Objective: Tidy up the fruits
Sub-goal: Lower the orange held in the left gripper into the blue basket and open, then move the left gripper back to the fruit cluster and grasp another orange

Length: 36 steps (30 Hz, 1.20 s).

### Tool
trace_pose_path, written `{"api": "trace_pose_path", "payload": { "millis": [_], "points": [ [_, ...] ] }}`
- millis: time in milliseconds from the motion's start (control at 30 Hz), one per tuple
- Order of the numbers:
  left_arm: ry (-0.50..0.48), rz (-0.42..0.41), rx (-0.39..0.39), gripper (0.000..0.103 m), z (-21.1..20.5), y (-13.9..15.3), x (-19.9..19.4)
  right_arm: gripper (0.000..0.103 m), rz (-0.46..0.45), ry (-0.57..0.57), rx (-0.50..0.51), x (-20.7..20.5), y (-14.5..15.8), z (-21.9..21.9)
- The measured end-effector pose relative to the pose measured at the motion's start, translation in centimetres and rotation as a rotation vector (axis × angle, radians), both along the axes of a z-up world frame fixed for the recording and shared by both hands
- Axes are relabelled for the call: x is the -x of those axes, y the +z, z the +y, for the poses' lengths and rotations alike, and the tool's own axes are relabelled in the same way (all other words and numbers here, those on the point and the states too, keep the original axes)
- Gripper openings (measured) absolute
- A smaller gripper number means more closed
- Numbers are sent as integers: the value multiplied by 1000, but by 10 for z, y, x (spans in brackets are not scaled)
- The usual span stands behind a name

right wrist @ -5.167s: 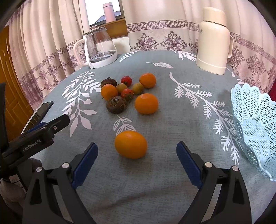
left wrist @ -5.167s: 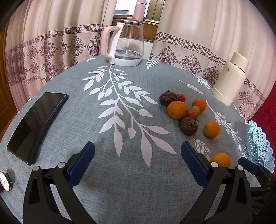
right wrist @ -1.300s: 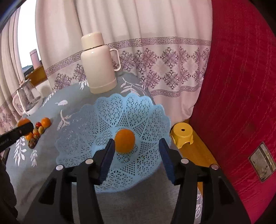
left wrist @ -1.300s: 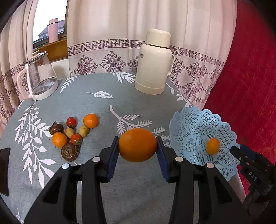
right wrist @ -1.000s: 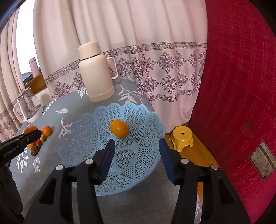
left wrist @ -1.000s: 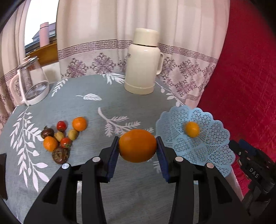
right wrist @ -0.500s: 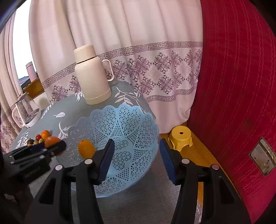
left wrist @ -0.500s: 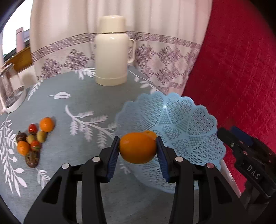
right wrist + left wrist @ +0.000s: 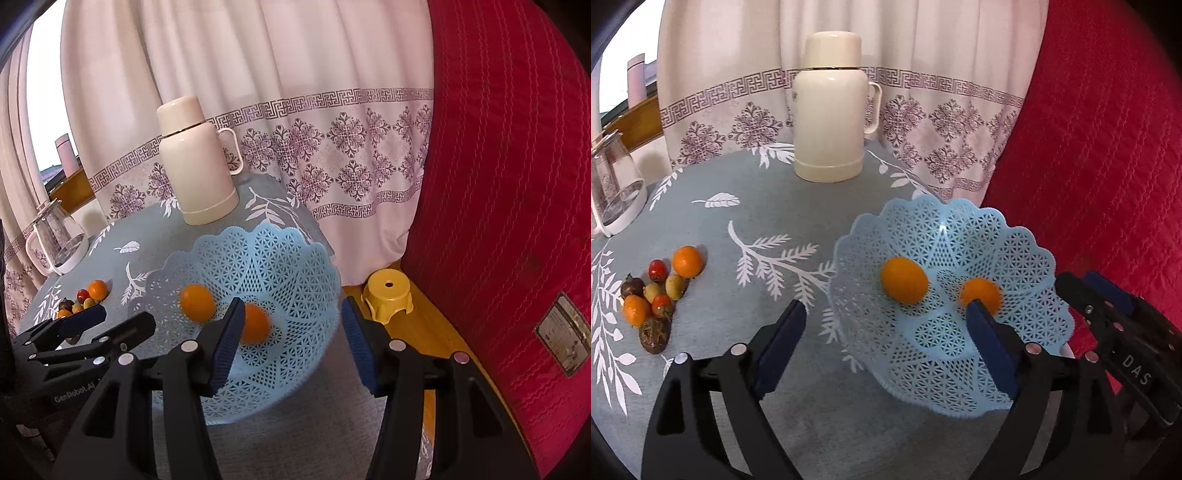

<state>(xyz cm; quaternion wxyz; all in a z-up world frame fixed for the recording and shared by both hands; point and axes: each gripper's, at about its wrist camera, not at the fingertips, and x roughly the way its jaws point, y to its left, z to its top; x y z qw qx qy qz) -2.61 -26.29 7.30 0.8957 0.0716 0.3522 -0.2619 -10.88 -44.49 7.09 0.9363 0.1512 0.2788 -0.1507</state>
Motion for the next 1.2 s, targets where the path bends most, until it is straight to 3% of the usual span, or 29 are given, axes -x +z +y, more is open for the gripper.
{"api": "trace_pose_path", "payload": {
  "millis": [67,200,300,467,600,1200],
  "points": [
    [17,-24,-1,99,3,2,0,61,-15,-4,-2,2,2,0],
    [36,-79,-15,100,8,7,3,64,-59,-15,-7,8,6,-1],
    [43,-98,-19,100,11,10,3,74,-113,-32,-4,14,11,-2],
    [80,-141,-4,100,24,15,3,87,-221,-66,76,27,21,4],
    [131,-152,31,100,43,19,-3,88,-240,-50,135,29,27,15],
    [347,-280,28,100,117,45,-16,88,-222,63,130,21,29,60]
  ]
}}
